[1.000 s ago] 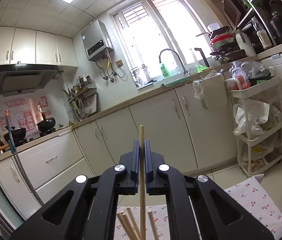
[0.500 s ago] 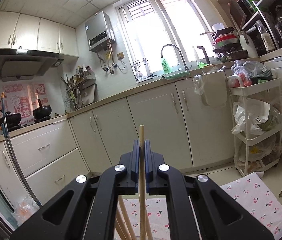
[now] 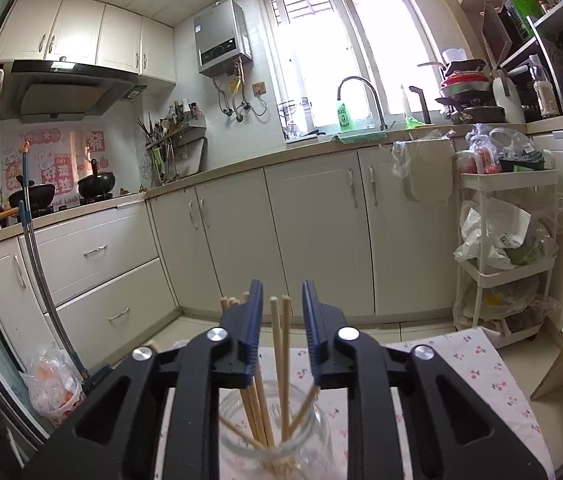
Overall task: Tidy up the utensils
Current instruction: 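Lower the right gripper's stick into the jar and open to release it, then return both grippers to the remaining sticks and close the left gripper on one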
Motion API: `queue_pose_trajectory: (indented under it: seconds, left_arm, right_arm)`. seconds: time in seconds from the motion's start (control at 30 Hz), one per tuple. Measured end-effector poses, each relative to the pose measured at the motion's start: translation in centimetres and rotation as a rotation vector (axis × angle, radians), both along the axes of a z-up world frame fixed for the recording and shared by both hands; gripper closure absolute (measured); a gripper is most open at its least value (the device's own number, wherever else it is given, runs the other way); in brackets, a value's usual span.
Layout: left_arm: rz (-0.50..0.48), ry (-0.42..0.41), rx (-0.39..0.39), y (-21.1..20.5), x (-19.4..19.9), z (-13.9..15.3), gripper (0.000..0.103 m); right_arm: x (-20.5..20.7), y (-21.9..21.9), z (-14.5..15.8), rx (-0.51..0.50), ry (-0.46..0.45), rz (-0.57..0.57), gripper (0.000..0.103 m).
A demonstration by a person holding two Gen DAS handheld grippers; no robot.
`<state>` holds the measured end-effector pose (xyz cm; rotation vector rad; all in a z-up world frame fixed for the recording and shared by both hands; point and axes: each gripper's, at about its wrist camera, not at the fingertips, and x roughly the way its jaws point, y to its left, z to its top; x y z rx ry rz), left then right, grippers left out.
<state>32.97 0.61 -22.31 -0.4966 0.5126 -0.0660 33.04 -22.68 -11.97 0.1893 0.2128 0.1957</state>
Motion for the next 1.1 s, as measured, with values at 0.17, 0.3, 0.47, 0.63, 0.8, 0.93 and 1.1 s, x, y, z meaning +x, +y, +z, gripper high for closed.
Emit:
queue_pose_trajectory:
  seconds: [0.17,0.3,0.47,0.63,0.8,0.93,1.1]
  left_arm:
    - [-0.001,0.018,0.003,0.0,0.1,0.0,0.036]
    - [-0.015,0.038,0.005,0.3,-0.6,0.3,0.035]
    - [-0.045,0.056,0.032,0.2,-2.1,1.1,0.031]
    - [-0.075,0.066,0.05,-0.1,-3.5,1.7,0.028]
    - [-0.099,0.086,0.062,-0.2,-4.0,1.5,0.027]
    - [-0.107,0.101,0.07,-0.3,-4.1,1.3,0.027]
    - [-0.126,0.13,0.081,-0.7,-3.8,1.0,0.026]
  right_arm:
    - [-4.5,-1.1,-1.7,0.045,0.164,0.003,0.075]
    - [-7.0,-0.2,-6.0,0.023,0.402,0.059,0.075]
    - [-7.5,1.8,-9.9,-0.002,0.564,0.1,0.075]
    - [-6.9,4.1,-10.9,-0.081,0.618,0.122,0.075]
    - [-6.5,4.8,-12.0,-0.161,0.673,0.124,0.075]
    - [-6.5,4.4,-12.2,-0.215,0.686,0.125,0.077]
    - [-6.4,4.1,-12.2,-0.253,0.688,0.154,0.08]
